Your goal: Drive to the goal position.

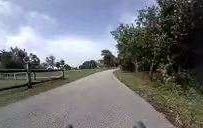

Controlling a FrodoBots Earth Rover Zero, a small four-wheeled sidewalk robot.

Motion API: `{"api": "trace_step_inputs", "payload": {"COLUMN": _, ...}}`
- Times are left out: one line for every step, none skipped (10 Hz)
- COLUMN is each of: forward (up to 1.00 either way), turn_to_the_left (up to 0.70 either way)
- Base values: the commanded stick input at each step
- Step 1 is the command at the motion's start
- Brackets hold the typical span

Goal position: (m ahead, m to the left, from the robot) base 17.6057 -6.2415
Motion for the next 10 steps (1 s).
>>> {"api": "trace_step_inputs", "payload": {"forward": 0.7, "turn_to_the_left": 0.0}}
{"api": "trace_step_inputs", "payload": {"forward": 0.7, "turn_to_the_left": 0.0}}
{"api": "trace_step_inputs", "payload": {"forward": 0.7, "turn_to_the_left": 0.0}}
{"api": "trace_step_inputs", "payload": {"forward": 0.7, "turn_to_the_left": 0.0}}
{"api": "trace_step_inputs", "payload": {"forward": 0.7, "turn_to_the_left": 0.0}}
{"api": "trace_step_inputs", "payload": {"forward": 0.7, "turn_to_the_left": 0.0}}
{"api": "trace_step_inputs", "payload": {"forward": 0.7, "turn_to_the_left": 0.0}}
{"api": "trace_step_inputs", "payload": {"forward": 0.7, "turn_to_the_left": 0.0}}
{"api": "trace_step_inputs", "payload": {"forward": 0.7, "turn_to_the_left": 0.0}}
{"api": "trace_step_inputs", "payload": {"forward": 0.7, "turn_to_the_left": 0.0}}
